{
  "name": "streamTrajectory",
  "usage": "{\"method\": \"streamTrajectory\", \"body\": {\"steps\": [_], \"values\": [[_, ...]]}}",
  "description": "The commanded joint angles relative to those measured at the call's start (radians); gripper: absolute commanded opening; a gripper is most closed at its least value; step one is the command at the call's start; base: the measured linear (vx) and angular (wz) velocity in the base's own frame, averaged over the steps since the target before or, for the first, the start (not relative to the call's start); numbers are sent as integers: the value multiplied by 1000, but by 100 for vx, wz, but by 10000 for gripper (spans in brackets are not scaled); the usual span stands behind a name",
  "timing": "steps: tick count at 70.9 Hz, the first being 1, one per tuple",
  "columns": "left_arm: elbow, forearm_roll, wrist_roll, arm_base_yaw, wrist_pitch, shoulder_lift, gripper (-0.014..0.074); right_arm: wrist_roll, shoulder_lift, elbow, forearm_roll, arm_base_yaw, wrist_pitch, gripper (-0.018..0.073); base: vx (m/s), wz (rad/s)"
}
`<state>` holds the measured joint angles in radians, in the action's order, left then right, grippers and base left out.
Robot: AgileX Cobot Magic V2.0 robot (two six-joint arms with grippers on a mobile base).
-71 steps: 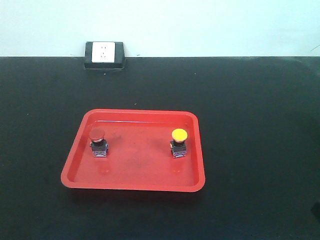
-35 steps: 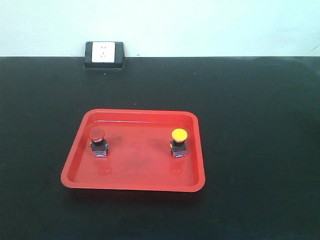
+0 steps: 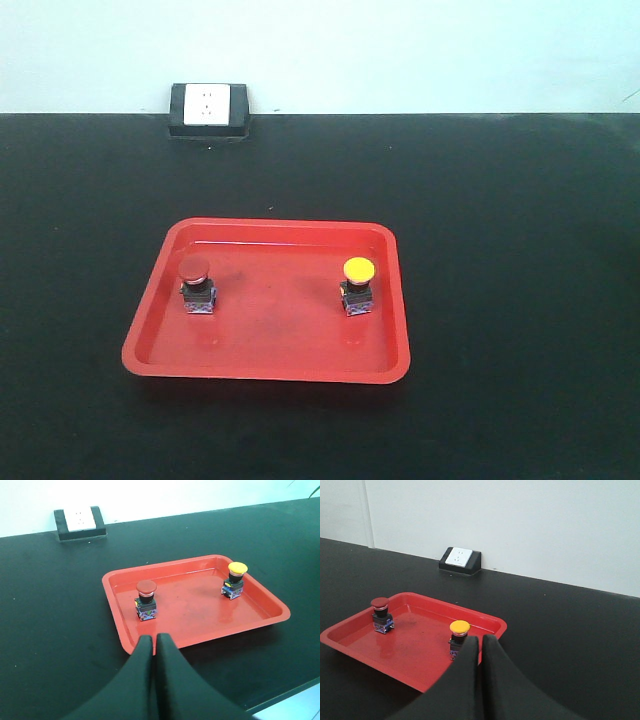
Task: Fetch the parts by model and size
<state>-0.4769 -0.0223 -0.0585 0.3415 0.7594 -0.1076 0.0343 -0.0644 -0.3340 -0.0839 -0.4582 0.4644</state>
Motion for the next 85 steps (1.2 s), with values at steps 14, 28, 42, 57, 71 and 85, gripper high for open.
{"method": "streamTrajectory", "body": {"steps": [14, 28, 42, 57, 71, 85], "values": [[144, 100, -1, -120, -317, 57, -7, -3, -15, -25, -13, 3, -69, -10, 0, 0], [321, 123, -1, -228, -543, 133, -7, -3, -15, -25, -13, 3, -68, -10, 0, 0], [459, 121, -2, -269, -766, 134, -7, -3, -15, -25, -13, 3, -68, -10, 0, 0], [488, 66, -1, -312, -823, 134, -7, -3, -15, -25, -13, 3, -68, -10, 0, 0], [489, 50, -2, -346, -823, 134, -7, -3, -15, -25, -13, 3, -68, -10, 0, 0], [489, 51, -2, -353, -813, 134, -7, -3, -15, -25, -13, 3, -68, -10, 0, 0]]}}
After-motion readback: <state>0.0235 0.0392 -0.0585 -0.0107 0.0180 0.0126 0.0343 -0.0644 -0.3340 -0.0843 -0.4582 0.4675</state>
